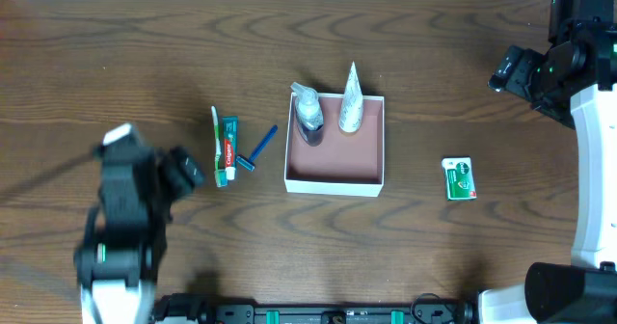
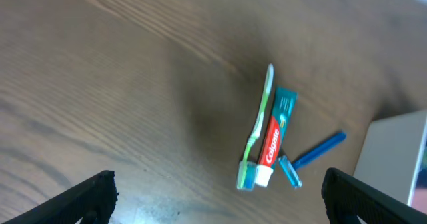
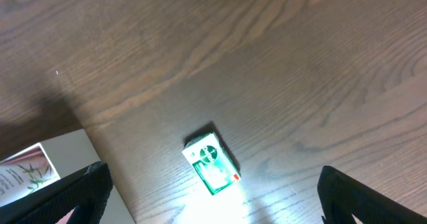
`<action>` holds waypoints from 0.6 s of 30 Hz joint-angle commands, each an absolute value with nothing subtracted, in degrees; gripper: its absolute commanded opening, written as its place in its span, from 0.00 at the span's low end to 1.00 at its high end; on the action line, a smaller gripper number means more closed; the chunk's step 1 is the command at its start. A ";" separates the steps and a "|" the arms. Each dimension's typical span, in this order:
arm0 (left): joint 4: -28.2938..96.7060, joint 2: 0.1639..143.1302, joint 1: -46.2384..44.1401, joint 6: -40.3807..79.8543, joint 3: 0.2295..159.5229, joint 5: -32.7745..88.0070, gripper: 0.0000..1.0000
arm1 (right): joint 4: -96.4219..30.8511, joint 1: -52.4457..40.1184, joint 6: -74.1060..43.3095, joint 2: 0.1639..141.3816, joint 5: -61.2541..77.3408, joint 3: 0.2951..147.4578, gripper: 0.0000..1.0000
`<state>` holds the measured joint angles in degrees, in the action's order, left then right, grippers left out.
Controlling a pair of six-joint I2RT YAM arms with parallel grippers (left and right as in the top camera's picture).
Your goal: Pack container
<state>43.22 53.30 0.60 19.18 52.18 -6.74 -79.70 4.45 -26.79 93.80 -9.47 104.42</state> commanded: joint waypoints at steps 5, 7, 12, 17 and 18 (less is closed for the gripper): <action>44.60 75.40 0.69 12.51 63.66 -0.38 0.98 | -79.70 4.67 -27.83 93.89 -9.61 104.51 0.99; 42.72 79.44 0.69 12.49 63.68 -0.40 0.98 | -79.70 4.67 -27.81 93.89 -9.61 104.51 0.99; 40.25 86.28 0.69 12.23 63.68 -0.49 0.98 | -79.70 4.67 -27.81 93.89 -9.61 104.51 0.99; 37.58 92.07 0.69 6.55 63.66 -0.60 0.97 | -79.70 4.67 -27.81 93.89 -9.61 104.51 0.99; 37.36 92.95 0.69 5.69 63.66 -0.60 0.95 | -79.70 4.67 -27.83 93.89 -9.61 104.51 0.99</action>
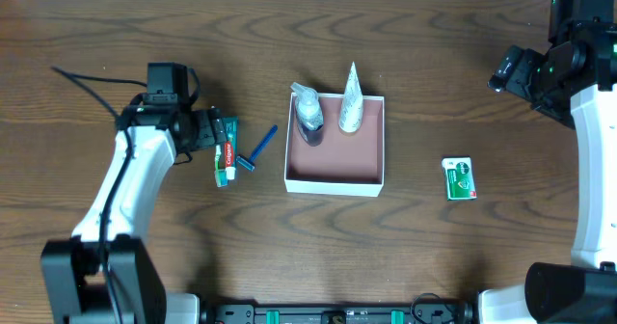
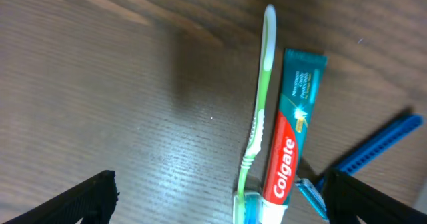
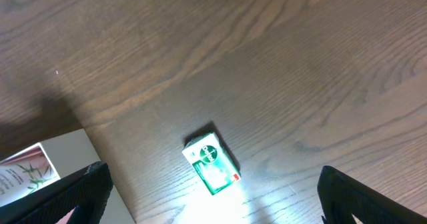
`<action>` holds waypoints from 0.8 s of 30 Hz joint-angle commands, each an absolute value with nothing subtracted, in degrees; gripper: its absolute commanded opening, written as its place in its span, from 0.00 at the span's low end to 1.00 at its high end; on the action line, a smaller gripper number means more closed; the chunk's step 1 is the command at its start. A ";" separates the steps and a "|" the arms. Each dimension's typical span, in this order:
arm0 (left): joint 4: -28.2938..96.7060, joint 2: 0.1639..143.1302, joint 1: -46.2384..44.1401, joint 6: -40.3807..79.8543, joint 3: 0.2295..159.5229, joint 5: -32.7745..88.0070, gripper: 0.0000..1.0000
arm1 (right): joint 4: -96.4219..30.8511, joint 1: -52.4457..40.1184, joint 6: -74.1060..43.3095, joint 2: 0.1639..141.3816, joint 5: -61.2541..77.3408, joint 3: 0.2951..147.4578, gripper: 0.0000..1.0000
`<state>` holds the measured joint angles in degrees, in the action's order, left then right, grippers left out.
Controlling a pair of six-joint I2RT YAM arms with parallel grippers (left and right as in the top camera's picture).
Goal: Pack container
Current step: 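Reach the left gripper to the green toothbrush and grasp it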
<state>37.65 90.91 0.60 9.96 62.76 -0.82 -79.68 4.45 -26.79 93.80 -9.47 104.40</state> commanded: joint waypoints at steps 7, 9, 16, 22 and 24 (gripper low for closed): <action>33.21 98.65 0.69 -0.25 63.66 -0.62 0.78 | -79.70 4.67 -27.83 93.89 -9.61 104.51 0.99; 31.51 100.12 0.69 -0.19 63.66 -0.60 0.75 | -79.70 4.67 -27.83 93.89 -9.61 104.51 0.99; 28.47 104.68 0.19 -0.19 63.66 -0.60 0.73 | -79.70 4.67 -27.83 93.89 -9.61 104.51 0.99; 27.64 108.27 0.01 0.08 63.66 -0.54 0.65 | -79.70 4.67 -27.83 93.89 -9.61 104.51 0.99; 27.49 109.45 -0.30 0.08 63.66 -0.51 0.63 | -79.70 4.67 -27.83 93.89 -9.61 104.51 0.99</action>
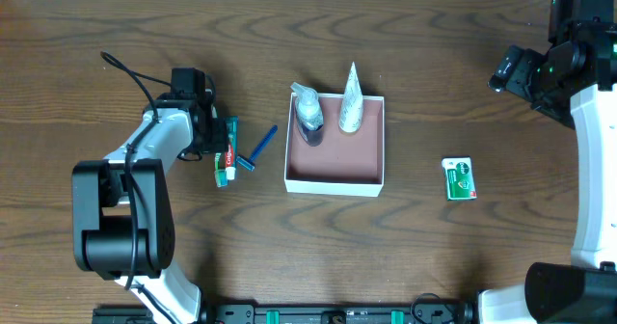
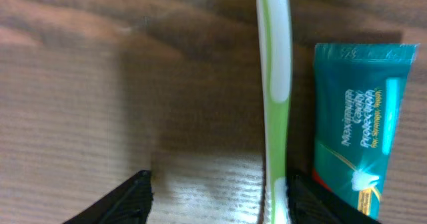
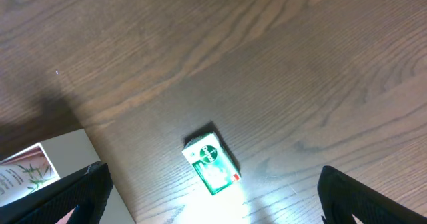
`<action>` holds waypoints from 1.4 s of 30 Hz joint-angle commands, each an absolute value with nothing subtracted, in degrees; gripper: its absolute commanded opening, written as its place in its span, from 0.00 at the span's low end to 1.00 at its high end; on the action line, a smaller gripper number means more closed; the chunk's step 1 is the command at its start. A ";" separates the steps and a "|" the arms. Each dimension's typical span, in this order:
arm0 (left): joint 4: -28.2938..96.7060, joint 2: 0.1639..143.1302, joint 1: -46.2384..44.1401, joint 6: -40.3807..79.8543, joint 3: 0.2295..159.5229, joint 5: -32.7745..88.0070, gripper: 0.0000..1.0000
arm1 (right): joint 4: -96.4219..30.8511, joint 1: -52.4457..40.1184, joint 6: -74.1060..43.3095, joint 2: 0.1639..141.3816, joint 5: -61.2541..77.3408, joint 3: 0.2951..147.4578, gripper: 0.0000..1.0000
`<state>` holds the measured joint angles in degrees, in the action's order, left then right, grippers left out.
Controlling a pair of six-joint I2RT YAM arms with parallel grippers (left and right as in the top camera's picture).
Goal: Pack container
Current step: 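Reach the left gripper to the green toothbrush and grasp it, then carry the toothbrush into the box and release it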
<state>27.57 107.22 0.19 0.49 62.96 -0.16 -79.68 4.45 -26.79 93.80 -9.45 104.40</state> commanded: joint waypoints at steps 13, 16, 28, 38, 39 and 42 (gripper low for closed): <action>28.51 111.22 -3.57 0.27 63.61 -0.54 0.27 | -79.70 4.67 -27.83 93.89 -9.61 104.51 0.99; 29.91 111.22 -3.57 0.30 63.61 -0.58 0.22 | -79.70 4.67 -27.83 93.89 -9.61 104.51 0.99; 34.24 110.04 -3.57 2.20 63.72 -0.62 0.06 | -79.70 4.67 -27.83 93.89 -9.61 104.51 0.99; 45.91 95.70 -3.95 2.17 71.35 -1.08 0.06 | -79.70 4.67 -27.81 93.89 -9.61 104.51 0.99; 46.50 93.73 -4.01 2.17 71.85 -1.08 0.06 | -79.70 4.67 -27.83 93.89 -9.61 104.51 0.99; 47.42 86.83 -4.71 2.17 72.14 -1.04 0.06 | -79.70 4.67 -27.83 93.89 -9.61 104.51 0.99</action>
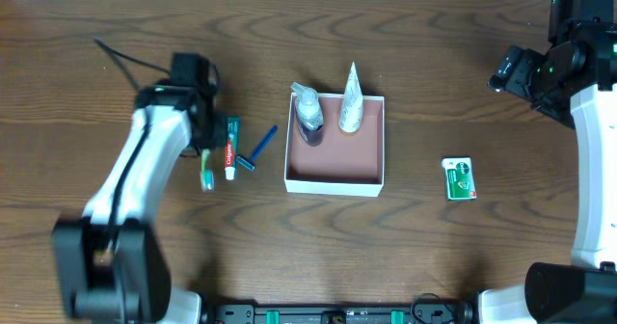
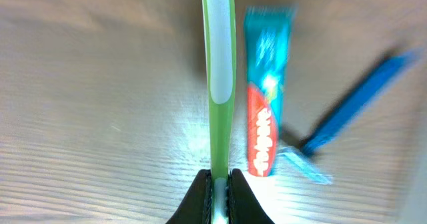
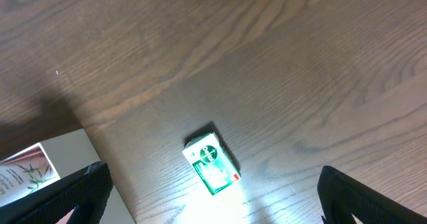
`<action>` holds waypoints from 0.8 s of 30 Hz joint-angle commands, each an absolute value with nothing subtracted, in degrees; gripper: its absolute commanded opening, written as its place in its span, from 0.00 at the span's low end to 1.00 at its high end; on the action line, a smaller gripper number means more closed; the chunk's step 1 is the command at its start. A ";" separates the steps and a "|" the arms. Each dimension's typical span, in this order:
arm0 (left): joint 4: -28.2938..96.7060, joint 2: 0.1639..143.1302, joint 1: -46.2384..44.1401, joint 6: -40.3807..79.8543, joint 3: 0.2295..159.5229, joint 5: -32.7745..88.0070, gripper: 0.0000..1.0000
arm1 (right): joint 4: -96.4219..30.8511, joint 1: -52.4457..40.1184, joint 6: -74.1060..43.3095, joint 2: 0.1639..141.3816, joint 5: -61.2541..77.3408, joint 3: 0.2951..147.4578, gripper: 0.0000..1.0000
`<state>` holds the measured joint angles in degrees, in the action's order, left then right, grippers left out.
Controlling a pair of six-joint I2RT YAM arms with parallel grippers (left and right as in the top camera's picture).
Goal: Pack container
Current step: 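Carry the toothbrush into the box and release it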
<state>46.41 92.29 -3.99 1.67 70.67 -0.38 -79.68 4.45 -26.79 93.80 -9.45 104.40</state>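
Note:
My left gripper point(image 2: 218, 185) is shut on the handle of a green toothbrush point(image 2: 219, 84), which it holds a little off the table; its head point(image 1: 205, 176) hangs left of the Colgate toothpaste tube point(image 1: 229, 150). A blue razor point(image 1: 258, 148) lies to the right of the tube. The white open box point(image 1: 335, 182) holds a pump bottle point(image 1: 308, 112) and a white tube point(image 1: 349, 100). A small green packet point(image 3: 212, 159) lies on the table under my right gripper point(image 3: 213, 197), which is open and high above it.
The dark wooden table point(image 1: 453, 256) carries everything. The toothpaste point(image 2: 263, 97) and razor point(image 2: 347, 104) lie close beside the held toothbrush. The box's corner point(image 3: 33, 171) shows at the left of the right wrist view. The right arm point(image 1: 540, 68) stands at the far right.
My left gripper was open astride the toothbrush as it lay against the toothpaste. It has shut on the handle, and the brush is now raised and a little left of the tube.
My left arm was at the front left, open and far from the toothbrush. It then stood over the brush, then low with fingers on either side of the handle. Now it grips the brush off the table. The right arm has stayed still throughout.

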 commanded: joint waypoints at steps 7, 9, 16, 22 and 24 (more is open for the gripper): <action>48.86 74.52 -10.98 -3.25 72.12 3.46 0.06 | -79.70 4.67 -27.83 93.89 -9.61 104.51 0.99; 49.19 72.64 -14.28 -7.57 72.12 6.61 0.06 | -79.70 4.67 -27.83 93.89 -9.61 104.51 0.99; 50.48 71.16 -29.45 -27.40 72.10 13.50 0.06 | -79.70 4.67 -27.83 93.89 -9.61 104.51 0.99; 44.14 75.24 -37.82 -39.66 71.85 13.45 0.06 | -79.70 4.67 -27.83 93.89 -9.61 104.51 0.99; 40.64 77.49 -38.76 -39.68 71.85 13.45 0.06 | -79.70 4.67 -27.83 93.89 -9.61 104.51 0.99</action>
